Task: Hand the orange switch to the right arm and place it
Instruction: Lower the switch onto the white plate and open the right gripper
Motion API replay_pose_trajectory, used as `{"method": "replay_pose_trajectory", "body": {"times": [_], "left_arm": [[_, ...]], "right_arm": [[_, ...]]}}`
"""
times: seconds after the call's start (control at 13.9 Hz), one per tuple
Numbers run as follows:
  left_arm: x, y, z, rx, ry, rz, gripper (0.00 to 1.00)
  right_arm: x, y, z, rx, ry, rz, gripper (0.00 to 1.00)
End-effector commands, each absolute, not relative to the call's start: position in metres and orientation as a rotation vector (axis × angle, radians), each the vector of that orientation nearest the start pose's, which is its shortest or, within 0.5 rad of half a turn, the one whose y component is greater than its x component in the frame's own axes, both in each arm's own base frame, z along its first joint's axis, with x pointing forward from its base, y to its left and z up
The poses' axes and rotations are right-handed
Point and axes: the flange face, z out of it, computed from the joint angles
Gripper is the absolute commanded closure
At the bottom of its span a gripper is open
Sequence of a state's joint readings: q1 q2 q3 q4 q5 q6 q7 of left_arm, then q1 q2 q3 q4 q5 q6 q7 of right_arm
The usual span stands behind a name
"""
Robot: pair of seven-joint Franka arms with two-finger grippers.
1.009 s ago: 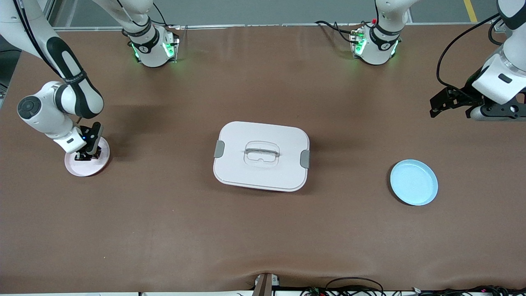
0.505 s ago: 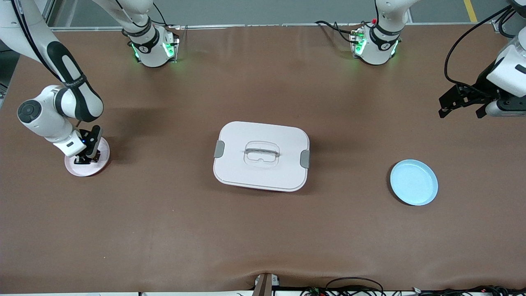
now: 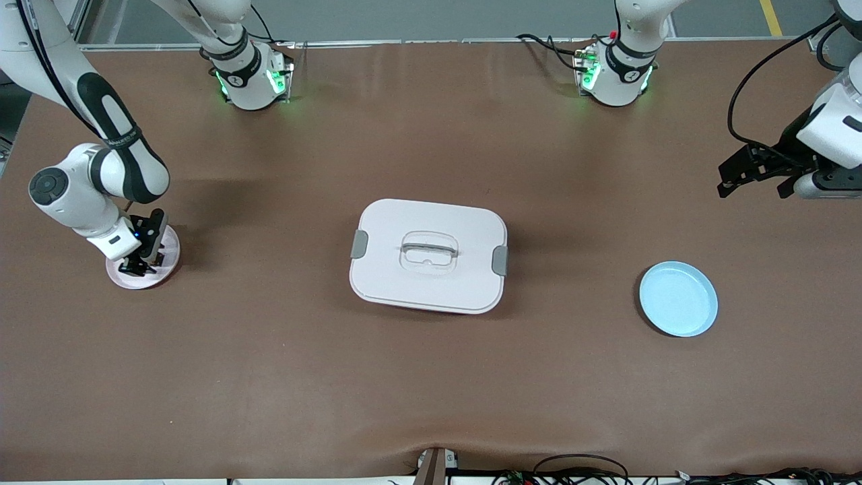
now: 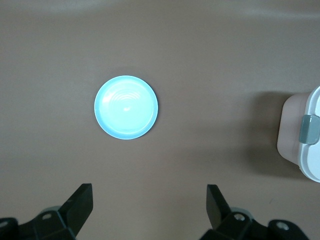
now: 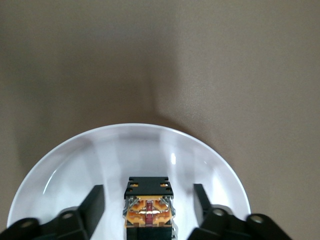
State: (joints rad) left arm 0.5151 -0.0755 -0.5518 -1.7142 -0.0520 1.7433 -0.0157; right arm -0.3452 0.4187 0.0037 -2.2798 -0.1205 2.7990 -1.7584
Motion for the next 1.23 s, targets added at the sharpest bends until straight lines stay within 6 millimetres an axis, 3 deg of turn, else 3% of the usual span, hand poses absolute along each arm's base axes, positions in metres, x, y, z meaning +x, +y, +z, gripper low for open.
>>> {"method": "replay_pose_trajectory", "body": {"times": [0.0,0.36,0.72,0.94,1.15], "left_arm": [[0.55,-0.033,0.612,-3.16,0.053,-0.161,0.0],[0.552,-0.041,0.62,-3.168,0.069,-0.188,0.0],[0.552,-0.029,0.622,-3.181,0.062,-0.195,0.0],[0.552,-0.025,0.621,-3.185,0.054,-0.192,0.0],[0.554,-0.024,0.618,-3.186,0.056,-0.182,0.0]], "right_arm": [[0.518,-0.181,0.184,-2.349,-2.265,-0.022,0.0],[0.532,-0.184,0.207,-2.331,-2.197,0.065,0.0],[0.543,-0.155,0.253,-2.528,-1.882,0.167,0.0],[0.562,-0.142,0.294,-2.588,-1.747,0.252,0.0],[0.562,-0.141,0.349,-2.735,-1.528,0.282,0.0]]}}
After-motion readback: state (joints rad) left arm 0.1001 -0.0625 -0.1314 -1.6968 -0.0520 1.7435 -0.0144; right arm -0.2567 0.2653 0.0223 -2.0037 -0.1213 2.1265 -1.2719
